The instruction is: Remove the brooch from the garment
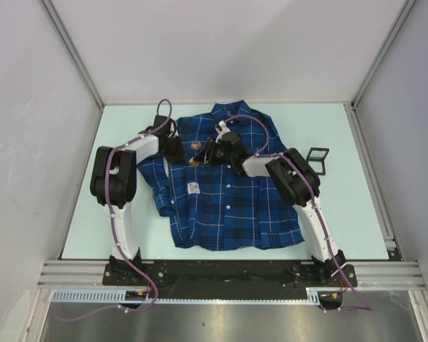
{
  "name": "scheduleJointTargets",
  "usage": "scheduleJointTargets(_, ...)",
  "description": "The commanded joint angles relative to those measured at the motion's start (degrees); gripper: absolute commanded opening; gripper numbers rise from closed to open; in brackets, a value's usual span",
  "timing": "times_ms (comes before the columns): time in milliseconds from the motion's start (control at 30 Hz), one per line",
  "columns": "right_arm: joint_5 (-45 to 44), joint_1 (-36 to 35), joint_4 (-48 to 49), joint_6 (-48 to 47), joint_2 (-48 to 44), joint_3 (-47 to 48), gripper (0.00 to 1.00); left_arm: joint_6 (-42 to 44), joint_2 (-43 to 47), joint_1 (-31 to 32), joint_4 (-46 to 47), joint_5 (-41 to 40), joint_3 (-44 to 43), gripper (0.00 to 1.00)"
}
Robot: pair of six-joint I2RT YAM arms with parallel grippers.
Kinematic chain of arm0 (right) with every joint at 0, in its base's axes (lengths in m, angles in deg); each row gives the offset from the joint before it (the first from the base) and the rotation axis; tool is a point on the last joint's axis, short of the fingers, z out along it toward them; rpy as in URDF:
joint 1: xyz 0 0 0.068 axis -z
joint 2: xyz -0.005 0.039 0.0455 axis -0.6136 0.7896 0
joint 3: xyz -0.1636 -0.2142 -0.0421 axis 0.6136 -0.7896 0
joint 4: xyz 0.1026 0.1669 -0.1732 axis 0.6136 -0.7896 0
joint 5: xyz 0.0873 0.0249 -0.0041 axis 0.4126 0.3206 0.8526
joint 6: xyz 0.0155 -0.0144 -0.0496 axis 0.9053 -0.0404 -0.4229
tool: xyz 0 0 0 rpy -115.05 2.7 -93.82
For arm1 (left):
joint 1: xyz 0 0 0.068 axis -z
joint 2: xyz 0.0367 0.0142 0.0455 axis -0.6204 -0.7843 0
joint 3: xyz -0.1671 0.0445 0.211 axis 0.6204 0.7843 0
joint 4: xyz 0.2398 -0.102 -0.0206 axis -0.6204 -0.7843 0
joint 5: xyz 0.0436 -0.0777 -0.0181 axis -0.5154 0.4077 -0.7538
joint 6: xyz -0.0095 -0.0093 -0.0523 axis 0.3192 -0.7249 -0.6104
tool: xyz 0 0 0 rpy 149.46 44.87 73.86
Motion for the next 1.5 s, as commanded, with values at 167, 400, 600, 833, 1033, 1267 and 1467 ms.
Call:
scheduleJointTargets(167, 0.0, -1.8, -2.5, -3.2, 2.0, 2.6, 0.24, 0.0, -2.6, 1.5, -0.8, 0.0, -1.0, 0.17)
scheduleJointTargets(400, -5.5, -3.1, -6.1, -9.5, -0.9, 2.7, 0.04, -0.2, -1.1, 1.4, -1.7, -0.3, -1.1, 0.18)
scheduleJointTargets(600, -19.4, -6.0, -13.0, -17.7, -4.5, 2.7, 0.0, -1.0, 2.5, 0.9, -2.7, -0.1, -0.7, 0.38)
scheduleJointTargets(833, -37.7, -10.3, -18.9, -28.2, -6.0, 3.4, 0.0, -2.5, 6.7, -2.6, -1.8, 3.0, 1.3, 0.57)
scheduleJointTargets(1033, -47.1, -14.9, -23.7, -34.6, -2.0, 9.3, 0.0, -4.4, 7.6, -4.5, -0.7, 6.7, 2.1, 0.59)
scheduleJointTargets(1267, -49.5, -17.3, -27.5, -36.6, 1.8, 15.1, 0.0, -6.2, 6.8, -4.8, 1.4, 10.5, 2.8, 0.66)
scheduleJointTargets(1467, -42.1, -16.7, -24.8, -35.2, -0.4, 11.7, 0.12, -7.0, 5.3, -4.8, 2.5, 13.0, 3.1, 0.66)
